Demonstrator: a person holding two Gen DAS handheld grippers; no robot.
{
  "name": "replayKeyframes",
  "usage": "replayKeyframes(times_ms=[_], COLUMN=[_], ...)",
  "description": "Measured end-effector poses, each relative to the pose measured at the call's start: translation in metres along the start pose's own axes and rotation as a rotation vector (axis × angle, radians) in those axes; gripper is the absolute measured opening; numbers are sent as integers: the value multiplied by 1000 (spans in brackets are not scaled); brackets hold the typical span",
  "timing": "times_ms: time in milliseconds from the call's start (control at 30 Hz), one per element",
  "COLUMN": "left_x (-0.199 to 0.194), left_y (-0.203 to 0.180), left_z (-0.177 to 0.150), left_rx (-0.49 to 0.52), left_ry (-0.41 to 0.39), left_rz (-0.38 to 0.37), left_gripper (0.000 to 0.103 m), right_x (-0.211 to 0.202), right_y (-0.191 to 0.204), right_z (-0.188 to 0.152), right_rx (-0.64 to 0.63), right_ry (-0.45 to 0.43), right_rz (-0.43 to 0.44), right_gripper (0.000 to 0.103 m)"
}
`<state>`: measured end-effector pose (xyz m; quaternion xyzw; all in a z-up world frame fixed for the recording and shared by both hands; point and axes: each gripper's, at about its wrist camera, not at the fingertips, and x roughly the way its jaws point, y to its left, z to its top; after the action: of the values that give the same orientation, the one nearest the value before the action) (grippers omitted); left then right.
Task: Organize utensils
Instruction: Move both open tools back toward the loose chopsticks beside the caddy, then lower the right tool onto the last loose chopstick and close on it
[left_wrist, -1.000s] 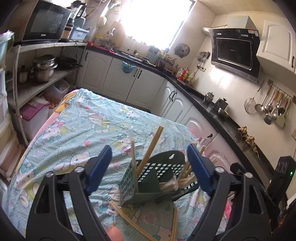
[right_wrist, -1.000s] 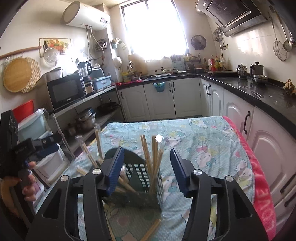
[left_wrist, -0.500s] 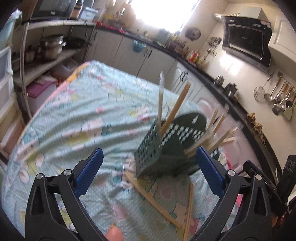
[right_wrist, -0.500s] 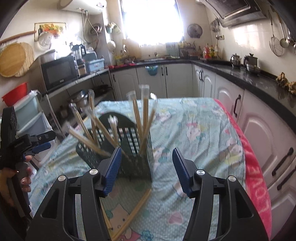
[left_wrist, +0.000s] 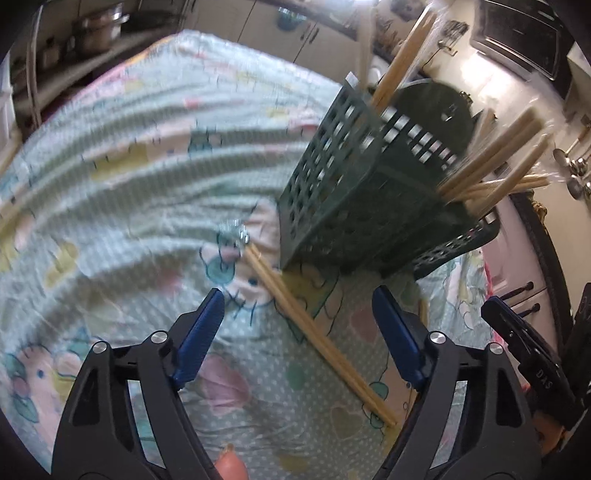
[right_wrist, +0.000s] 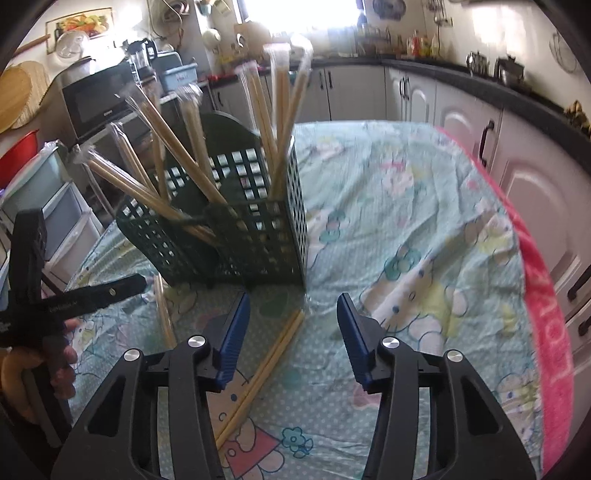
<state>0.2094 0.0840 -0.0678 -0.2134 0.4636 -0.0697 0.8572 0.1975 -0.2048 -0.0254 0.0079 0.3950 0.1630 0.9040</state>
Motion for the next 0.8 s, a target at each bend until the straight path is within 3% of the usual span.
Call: replayKeyframes(times_ms=[33,167,400,600,667,800], left_x=[3,16,21,26,28,31], left_y=[2,9,16,16,15,13], left_z=[-1,-2,12,20,22,26], left_rx=[-11,-37,-61,-53,-41,-39], left_ry=[10,50,65,69,73,82], left_rz=[-1,-8,-3,47,78,109], left_gripper=[65,59,55,43,35,34], right_x=[4,16,50,73,76,77], right_y=[0,4,5,-3,-6,-14], right_z=[-1,-1,-5,-14,-15,-12], right_rx=[0,-22,-27,32,48,92], right_ry=[15,52,149,217,216,225], right_rz=[3,7,-15,3,8,13], right_gripper=[46,43,37,32,30,20])
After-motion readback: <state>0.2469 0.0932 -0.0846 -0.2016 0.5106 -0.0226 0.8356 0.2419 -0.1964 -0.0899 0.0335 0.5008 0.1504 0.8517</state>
